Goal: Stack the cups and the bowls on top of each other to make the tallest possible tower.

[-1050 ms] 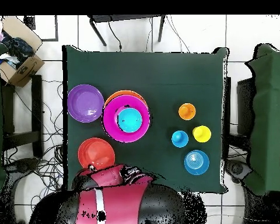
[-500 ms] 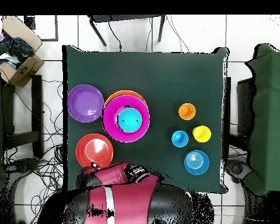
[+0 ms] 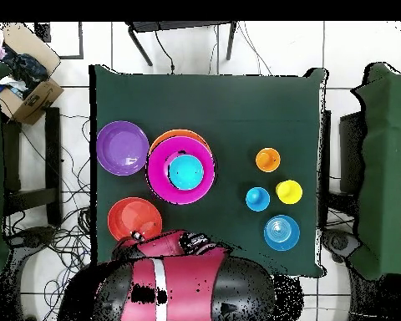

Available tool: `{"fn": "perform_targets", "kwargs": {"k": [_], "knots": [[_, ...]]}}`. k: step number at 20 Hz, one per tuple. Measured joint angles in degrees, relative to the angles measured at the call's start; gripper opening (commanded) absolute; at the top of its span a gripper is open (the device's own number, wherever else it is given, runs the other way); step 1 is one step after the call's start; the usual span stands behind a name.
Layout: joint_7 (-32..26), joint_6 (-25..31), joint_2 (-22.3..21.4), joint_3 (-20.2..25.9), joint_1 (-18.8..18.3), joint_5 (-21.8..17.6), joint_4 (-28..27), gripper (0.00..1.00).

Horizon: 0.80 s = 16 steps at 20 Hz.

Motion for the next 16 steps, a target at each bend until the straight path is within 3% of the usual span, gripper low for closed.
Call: {"fn": "perform_targets", "kwargs": {"k": [5,6,16], "knots": [[0.0,-0.48,-0.05,-0.52,0.72,-0.05,-0.07,1.0],[0.0,-0.75,-0.32,-0.77,1.28,-0.05,-0.07,0.0],[0.0,-1.1,-0.77,-1.53,2.48,-0.06,-0.13,0.0]]}}
